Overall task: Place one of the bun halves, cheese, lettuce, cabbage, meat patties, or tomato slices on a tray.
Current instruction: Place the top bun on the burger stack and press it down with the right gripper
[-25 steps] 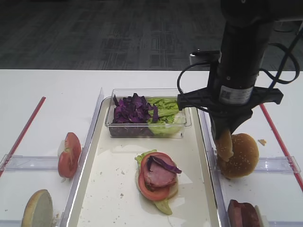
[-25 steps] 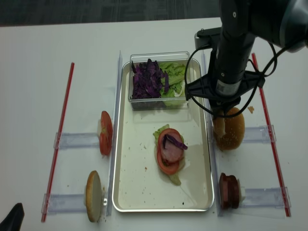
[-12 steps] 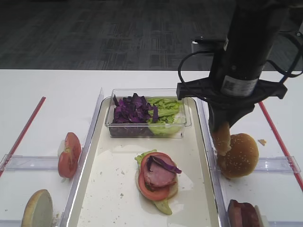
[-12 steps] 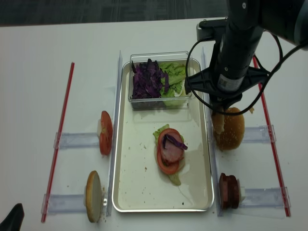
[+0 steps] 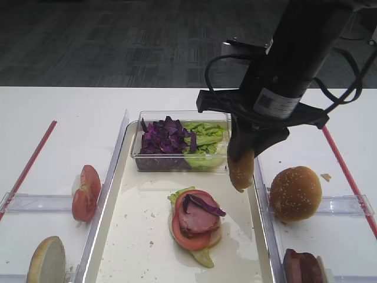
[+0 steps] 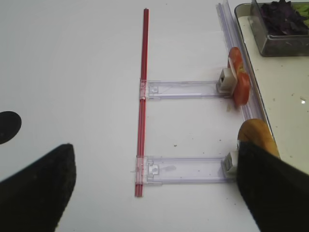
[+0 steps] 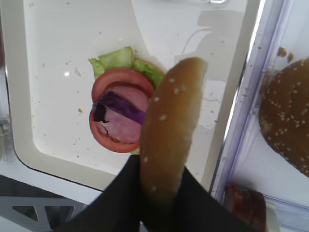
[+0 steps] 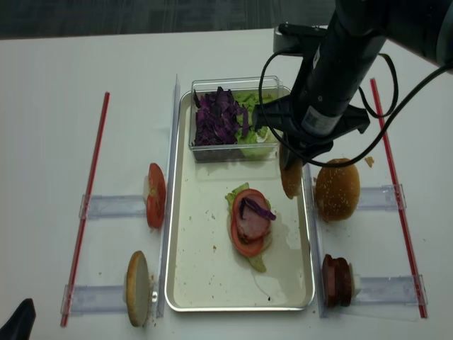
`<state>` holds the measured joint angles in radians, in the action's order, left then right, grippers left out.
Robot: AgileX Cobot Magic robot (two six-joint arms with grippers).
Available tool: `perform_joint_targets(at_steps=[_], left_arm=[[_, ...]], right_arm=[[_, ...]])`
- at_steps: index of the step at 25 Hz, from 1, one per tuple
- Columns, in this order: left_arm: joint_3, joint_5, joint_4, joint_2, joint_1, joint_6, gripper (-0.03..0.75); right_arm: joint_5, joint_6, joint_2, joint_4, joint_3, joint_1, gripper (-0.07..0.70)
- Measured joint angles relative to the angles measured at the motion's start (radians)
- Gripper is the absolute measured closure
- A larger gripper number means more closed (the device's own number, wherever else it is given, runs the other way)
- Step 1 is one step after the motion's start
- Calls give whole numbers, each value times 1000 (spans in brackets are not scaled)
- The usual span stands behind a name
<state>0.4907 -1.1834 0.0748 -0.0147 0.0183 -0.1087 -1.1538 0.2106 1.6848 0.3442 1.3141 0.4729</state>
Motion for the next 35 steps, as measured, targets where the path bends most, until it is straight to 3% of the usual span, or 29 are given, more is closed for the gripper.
perform_joint_targets(at_steps=[11,17,20,24,35], left_arm=[[0,0,0,0,0,0,97],[0,0,0,0,0,0,97],[0,0,0,0,0,0,97],[0,0,0,0,0,0,97],[0,0,0,0,0,0,97]], right_arm=[[46,-41,0,81,0,0,460],[69,-110,-26,180,-38,-59,461],[69,-187,-51,257,-86,-107,461],[74,-352,-72,460,-158,-168,461],[98,-677,-80,860,-339,-223,461]])
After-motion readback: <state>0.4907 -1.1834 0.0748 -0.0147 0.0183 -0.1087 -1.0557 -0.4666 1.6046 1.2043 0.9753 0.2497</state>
